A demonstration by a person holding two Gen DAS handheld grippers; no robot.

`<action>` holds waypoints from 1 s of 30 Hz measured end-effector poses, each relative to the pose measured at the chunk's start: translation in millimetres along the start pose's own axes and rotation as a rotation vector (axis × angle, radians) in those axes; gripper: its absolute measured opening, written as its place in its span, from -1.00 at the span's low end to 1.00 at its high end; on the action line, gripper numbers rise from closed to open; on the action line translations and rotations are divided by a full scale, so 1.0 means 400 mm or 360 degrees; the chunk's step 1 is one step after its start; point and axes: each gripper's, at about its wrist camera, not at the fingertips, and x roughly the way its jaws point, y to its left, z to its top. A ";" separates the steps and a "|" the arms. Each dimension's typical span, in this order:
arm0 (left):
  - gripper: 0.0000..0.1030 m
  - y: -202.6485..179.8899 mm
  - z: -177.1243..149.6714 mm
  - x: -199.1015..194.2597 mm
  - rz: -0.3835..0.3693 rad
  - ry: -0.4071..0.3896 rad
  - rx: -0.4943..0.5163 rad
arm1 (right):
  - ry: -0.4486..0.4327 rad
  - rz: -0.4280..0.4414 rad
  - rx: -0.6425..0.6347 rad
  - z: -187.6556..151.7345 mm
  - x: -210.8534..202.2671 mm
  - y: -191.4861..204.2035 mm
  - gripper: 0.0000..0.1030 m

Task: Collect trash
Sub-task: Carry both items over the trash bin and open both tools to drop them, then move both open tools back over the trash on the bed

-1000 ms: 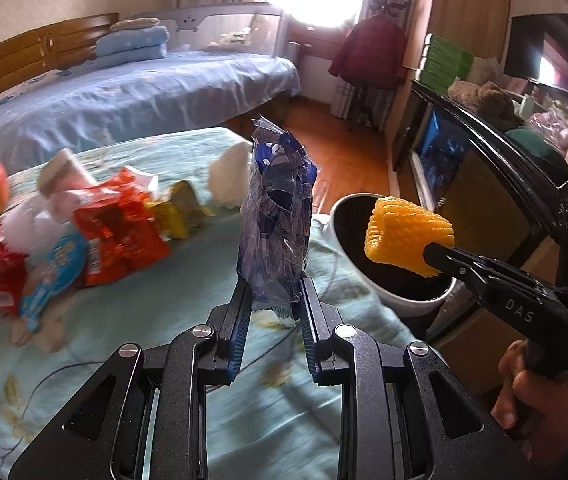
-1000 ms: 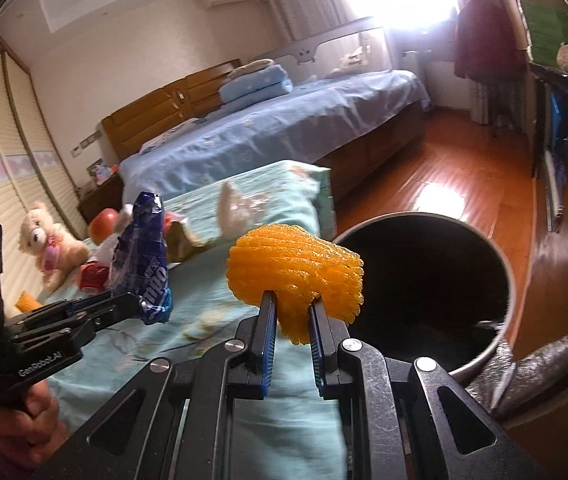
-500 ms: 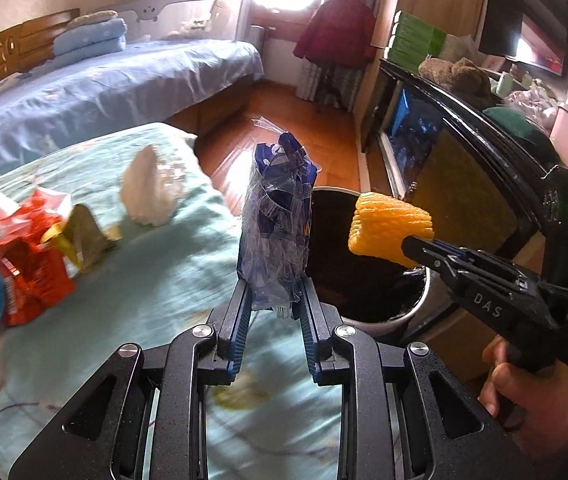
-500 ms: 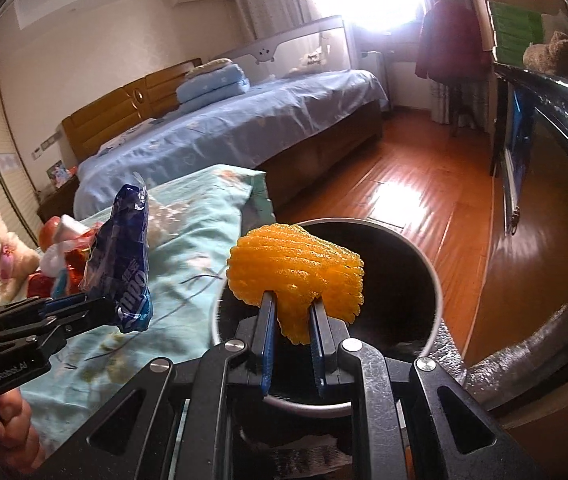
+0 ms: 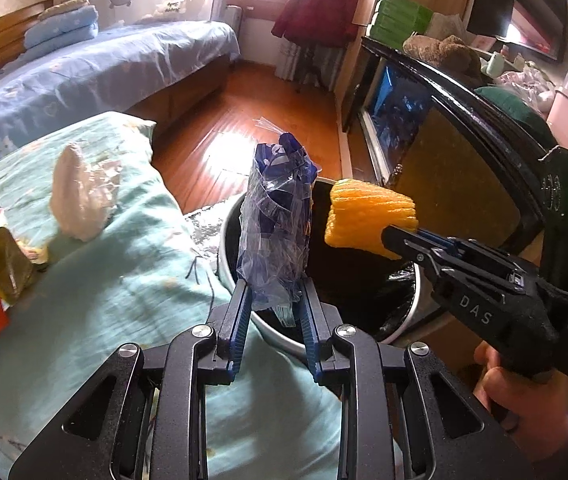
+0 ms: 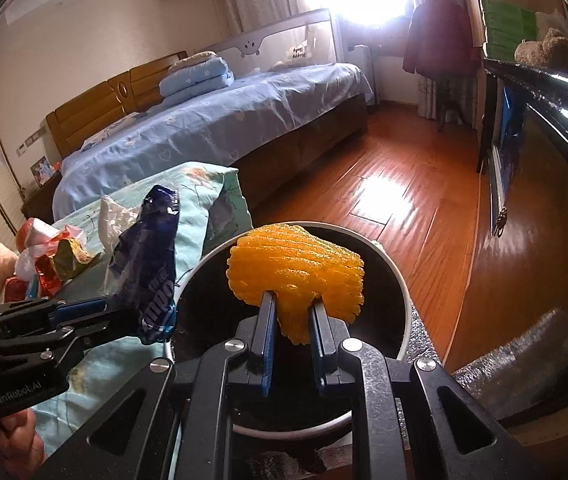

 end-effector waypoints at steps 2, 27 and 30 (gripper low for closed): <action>-0.53 -0.001 0.004 0.010 -0.0005 0.0011 0.0000 | 0.0016 -0.0001 0.0002 -0.001 0.010 -0.005 -0.69; 0.18 0.198 -0.131 -0.168 0.0223 -0.0170 -0.0298 | 0.0008 0.0159 0.0094 -0.009 -0.006 0.075 0.63; 0.18 0.245 -0.160 -0.200 0.0273 -0.0181 -0.0359 | 0.0016 0.0230 0.0068 -0.013 -0.007 0.129 0.64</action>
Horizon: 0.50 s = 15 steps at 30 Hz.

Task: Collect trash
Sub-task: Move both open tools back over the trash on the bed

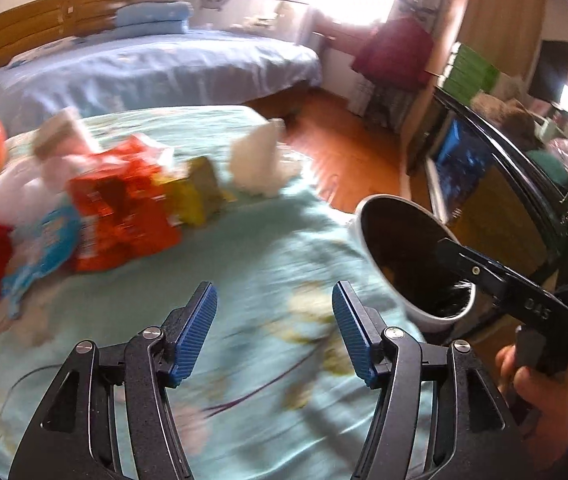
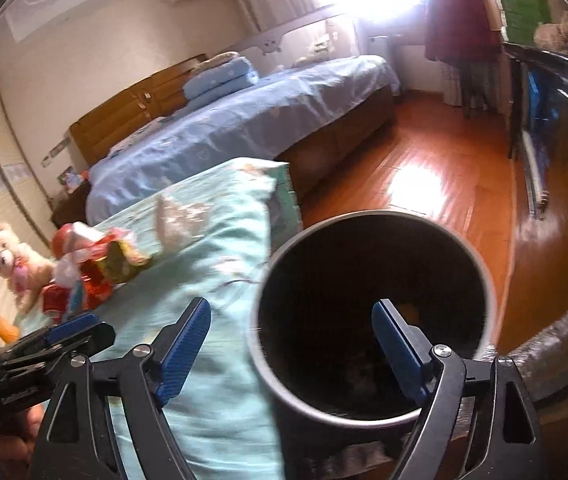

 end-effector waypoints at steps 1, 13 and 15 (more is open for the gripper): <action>0.18 0.018 -0.006 -0.010 0.0022 -0.0007 -0.0011 | 0.0007 0.0021 -0.0007 -0.002 0.005 0.016 0.64; 0.18 0.217 -0.052 -0.108 0.0188 -0.0070 -0.0235 | 0.0125 0.0207 -0.0153 -0.036 0.078 0.210 0.66; 0.18 0.239 -0.058 -0.118 0.0211 -0.0077 -0.0257 | 0.0143 0.0230 -0.0178 -0.038 0.089 0.239 0.66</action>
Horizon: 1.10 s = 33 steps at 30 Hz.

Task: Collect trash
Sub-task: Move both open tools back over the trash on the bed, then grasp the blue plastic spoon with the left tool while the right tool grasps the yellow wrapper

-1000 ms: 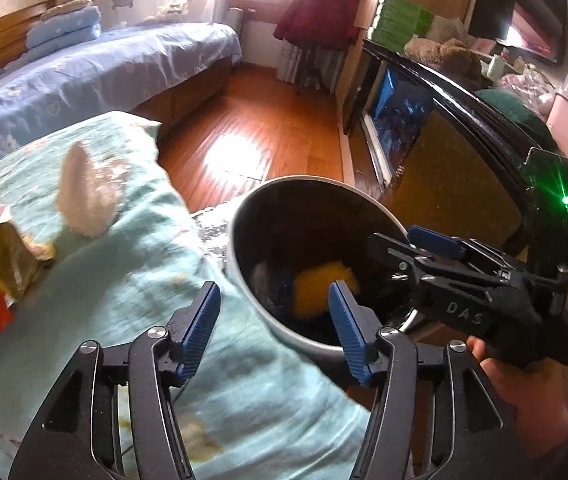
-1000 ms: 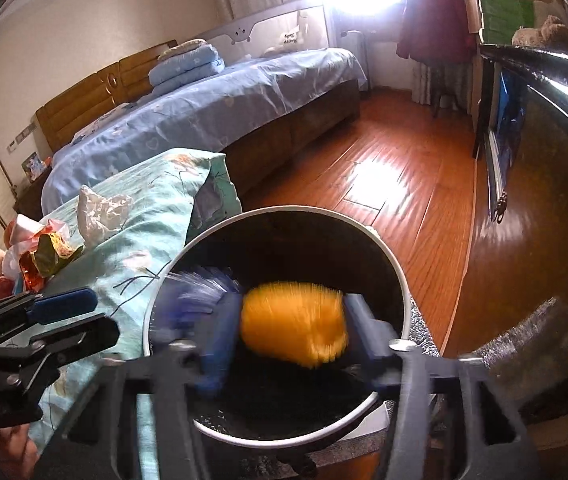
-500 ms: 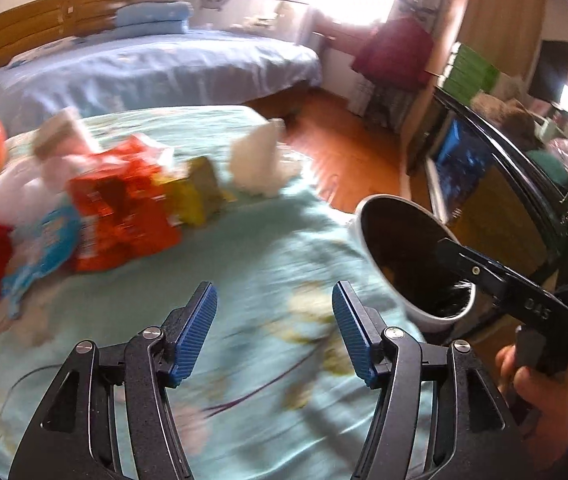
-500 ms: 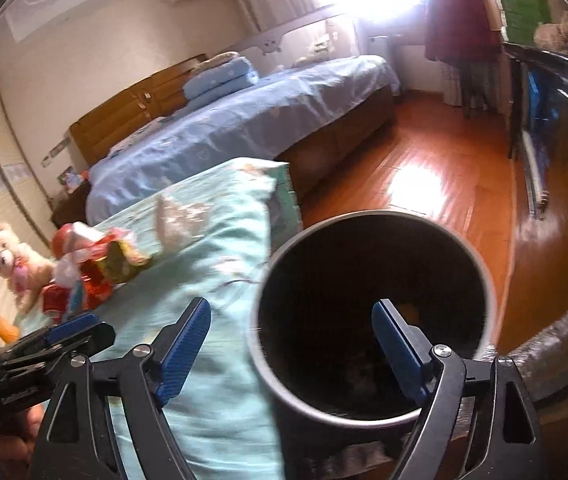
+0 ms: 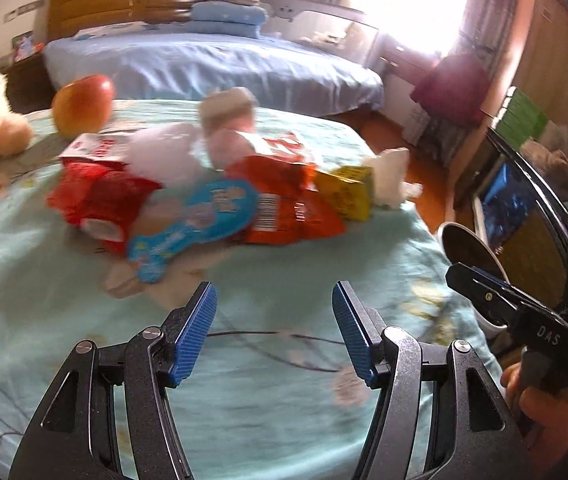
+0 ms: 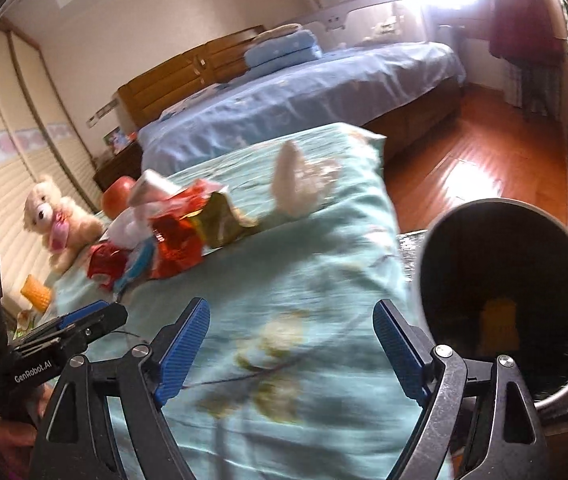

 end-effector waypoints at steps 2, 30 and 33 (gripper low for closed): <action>0.18 0.030 -0.001 -0.008 0.0015 -0.0004 -0.0029 | 0.0018 0.0023 -0.0023 0.001 0.017 0.026 0.66; 0.18 0.106 0.091 0.081 0.0114 0.0107 0.0125 | 0.0086 0.0097 -0.0120 0.079 0.148 0.096 0.65; 0.18 0.107 0.103 0.104 0.0129 0.0139 0.0166 | 0.0099 0.0102 -0.0122 0.095 0.170 0.091 0.64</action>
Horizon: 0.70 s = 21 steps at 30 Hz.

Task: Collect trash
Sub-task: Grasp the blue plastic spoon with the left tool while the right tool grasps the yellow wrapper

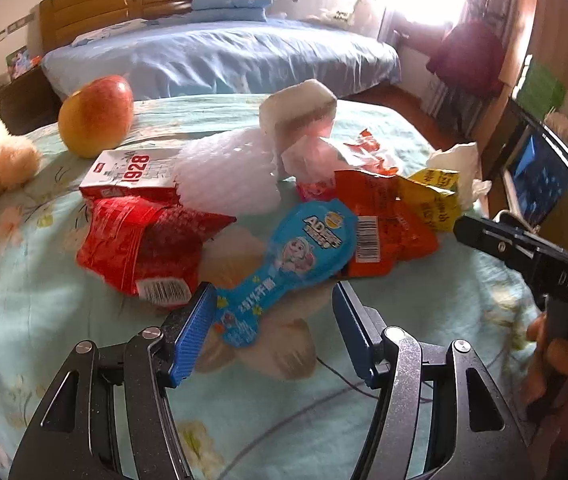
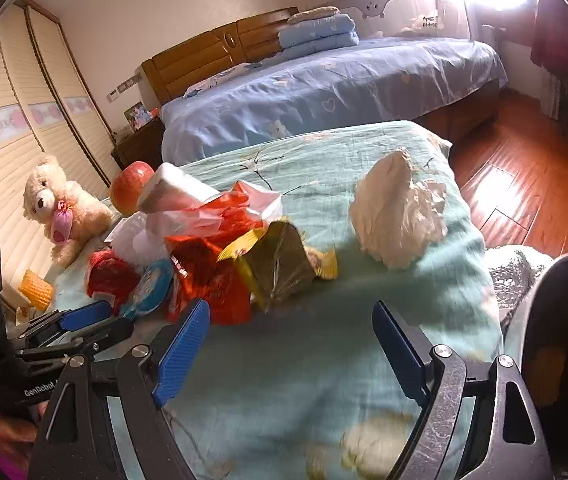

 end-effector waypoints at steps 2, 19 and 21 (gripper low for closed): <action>0.18 0.001 0.005 0.013 -0.0003 0.0022 0.0030 | 0.0012 0.0004 -0.0003 0.011 0.017 -0.003 0.64; -0.94 0.010 -0.015 0.024 -0.0038 0.0030 0.0008 | 0.0037 0.0043 -0.0054 0.032 0.060 0.005 -0.43; -0.94 0.005 -0.026 0.011 -0.0032 0.0008 0.0003 | 0.0025 0.0052 -0.0052 0.024 0.046 0.005 -0.45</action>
